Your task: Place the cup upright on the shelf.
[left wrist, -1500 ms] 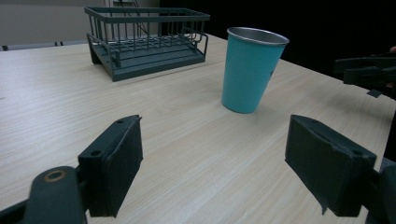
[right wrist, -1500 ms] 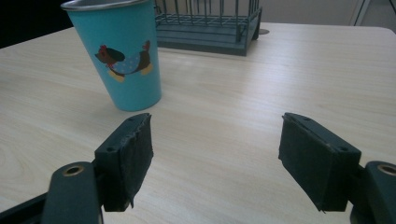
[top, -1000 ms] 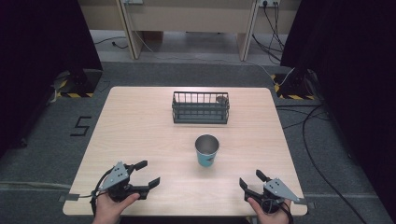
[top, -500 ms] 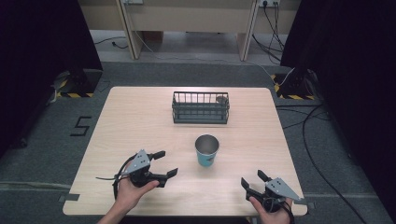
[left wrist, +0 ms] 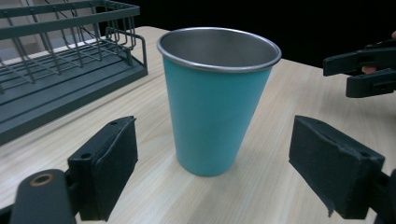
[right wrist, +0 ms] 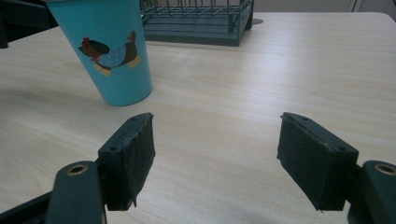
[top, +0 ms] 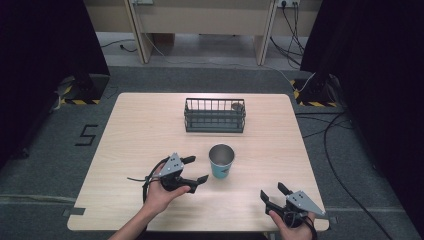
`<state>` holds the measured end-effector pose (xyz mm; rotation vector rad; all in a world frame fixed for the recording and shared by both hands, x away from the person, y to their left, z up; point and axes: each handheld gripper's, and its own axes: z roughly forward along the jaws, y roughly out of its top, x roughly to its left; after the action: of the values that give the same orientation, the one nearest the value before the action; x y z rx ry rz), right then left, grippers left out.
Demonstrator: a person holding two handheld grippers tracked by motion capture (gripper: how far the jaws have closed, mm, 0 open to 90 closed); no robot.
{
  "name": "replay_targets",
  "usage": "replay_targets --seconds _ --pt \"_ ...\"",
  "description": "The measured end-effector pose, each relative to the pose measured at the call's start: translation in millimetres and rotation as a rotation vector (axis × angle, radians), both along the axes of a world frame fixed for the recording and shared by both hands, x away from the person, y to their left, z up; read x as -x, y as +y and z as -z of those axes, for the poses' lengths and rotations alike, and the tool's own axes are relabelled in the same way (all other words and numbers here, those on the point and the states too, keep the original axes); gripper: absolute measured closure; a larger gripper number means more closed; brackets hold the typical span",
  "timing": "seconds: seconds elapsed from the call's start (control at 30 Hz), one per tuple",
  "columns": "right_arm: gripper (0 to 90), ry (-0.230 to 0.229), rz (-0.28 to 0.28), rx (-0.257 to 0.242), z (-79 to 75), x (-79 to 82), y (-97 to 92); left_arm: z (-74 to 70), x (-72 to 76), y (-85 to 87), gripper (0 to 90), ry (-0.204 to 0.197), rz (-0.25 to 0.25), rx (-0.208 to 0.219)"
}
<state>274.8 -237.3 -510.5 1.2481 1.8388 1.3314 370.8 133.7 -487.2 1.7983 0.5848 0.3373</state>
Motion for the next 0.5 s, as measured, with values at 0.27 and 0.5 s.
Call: replay_targets --seconds 0.27,0.5 --pt "29.1 -0.010 0.007 -0.011 -1.1 1.6 -2.3 5.7 -13.6 -22.2 15.0 0.019 0.011 -0.003" --pt "29.7 -0.012 0.010 -0.013 -0.1 2.3 -5.0 11.0 -22.5 -31.0 15.0 0.018 0.014 -0.009"
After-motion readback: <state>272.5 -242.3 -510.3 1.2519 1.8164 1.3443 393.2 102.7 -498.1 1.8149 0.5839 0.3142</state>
